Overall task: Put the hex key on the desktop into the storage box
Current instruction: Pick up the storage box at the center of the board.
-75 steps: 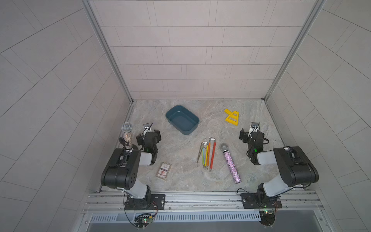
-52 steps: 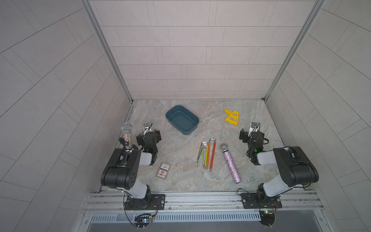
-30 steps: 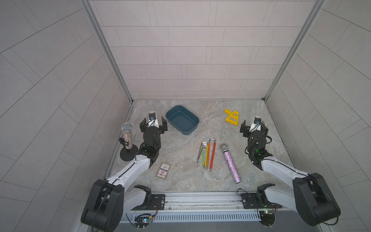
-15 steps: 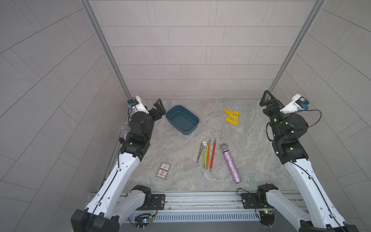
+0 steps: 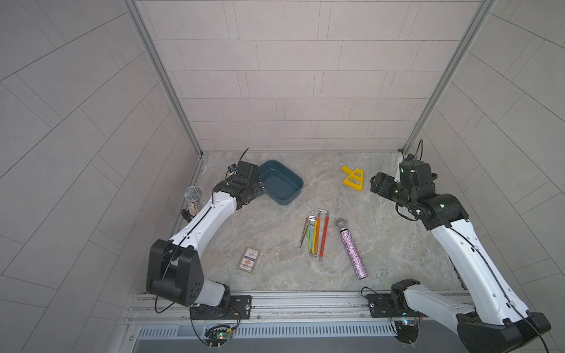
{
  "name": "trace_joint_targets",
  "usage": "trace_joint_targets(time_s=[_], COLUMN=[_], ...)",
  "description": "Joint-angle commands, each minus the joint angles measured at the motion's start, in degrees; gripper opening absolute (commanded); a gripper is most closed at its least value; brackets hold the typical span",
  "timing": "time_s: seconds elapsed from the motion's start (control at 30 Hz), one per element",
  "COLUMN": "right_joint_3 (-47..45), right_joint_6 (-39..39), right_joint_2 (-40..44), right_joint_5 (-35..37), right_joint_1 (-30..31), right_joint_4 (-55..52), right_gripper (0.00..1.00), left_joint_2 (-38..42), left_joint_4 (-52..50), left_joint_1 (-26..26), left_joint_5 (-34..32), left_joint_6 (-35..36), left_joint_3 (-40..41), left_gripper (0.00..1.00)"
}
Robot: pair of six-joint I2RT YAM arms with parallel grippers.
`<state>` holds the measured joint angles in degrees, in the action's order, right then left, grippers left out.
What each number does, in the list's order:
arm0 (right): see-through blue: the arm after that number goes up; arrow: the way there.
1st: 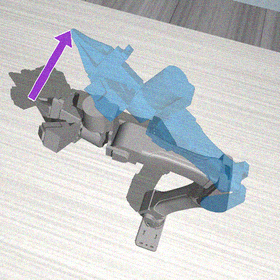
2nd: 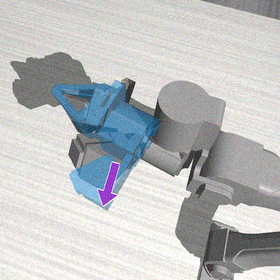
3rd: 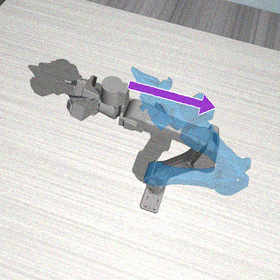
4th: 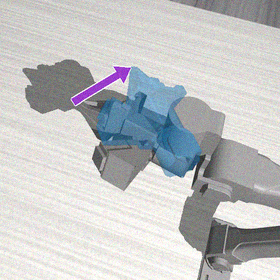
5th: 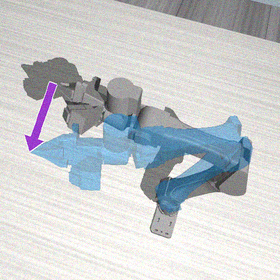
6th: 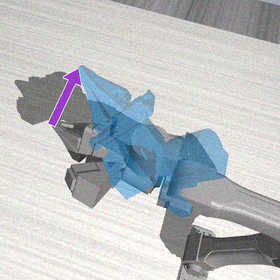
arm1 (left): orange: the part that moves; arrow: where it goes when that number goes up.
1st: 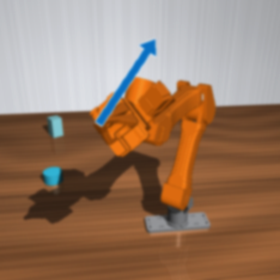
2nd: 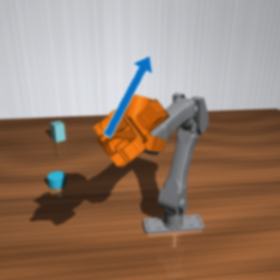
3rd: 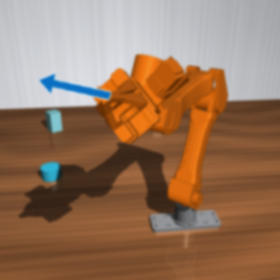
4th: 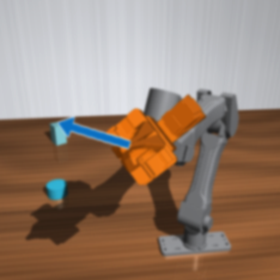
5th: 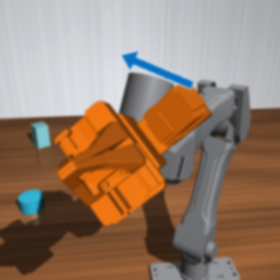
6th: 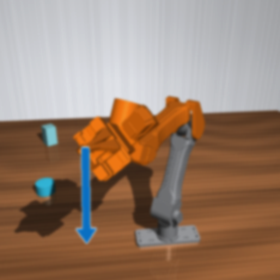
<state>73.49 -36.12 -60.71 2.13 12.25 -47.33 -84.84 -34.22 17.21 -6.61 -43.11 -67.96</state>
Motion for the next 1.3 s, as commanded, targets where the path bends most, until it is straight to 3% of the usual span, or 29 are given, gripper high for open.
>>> trace_joint_targets(time_s=[0.0, 0.4, 0.77, 0.9, 1.23, 1.27], right_joint_3=[1.4, -2.4, -4.7, -4.8, -5.3, -5.2], right_joint_6=[3.3, 4.4, 5.0, 5.2, 5.0, 5.1], right_joint_2=[0.9, 2.5, 2.6, 2.2, 1.3, 1.4], right_joint_5=[-0.3, -2.7, -4.3, -4.4, -5.1, -5.1], right_joint_1=[0.3, 1.3, 1.4, 1.4, 1.5, 1.6], right_joint_4=[-5.5, -5.3, -4.3, -4.2, -2.8, -2.7], right_gripper=[0.84, 0.74, 0.72, 0.72, 0.7, 0.7], left_joint_2=[-4.9, -22.6, -30.3, -31.3, -26.7, -25.7], left_joint_4=[-1.6, -2.0, -0.6, -0.6, -3.6, -4.4], left_joint_1=[0.8, 0.9, 1.1, 1.8, 2.5, 2.5], left_joint_5=[0.3, 2.9, 4.6, 3.9, 1.3, 0.9], left_joint_6=[-0.6, -3.4, -4.0, -3.1, 3.0, 4.3], left_joint_3=[-4.2, -16.1, -19.5, -19.8, -15.2, -14.8], left_gripper=[0.91, 0.66, 0.58, 0.47, 0.0, 0.0])
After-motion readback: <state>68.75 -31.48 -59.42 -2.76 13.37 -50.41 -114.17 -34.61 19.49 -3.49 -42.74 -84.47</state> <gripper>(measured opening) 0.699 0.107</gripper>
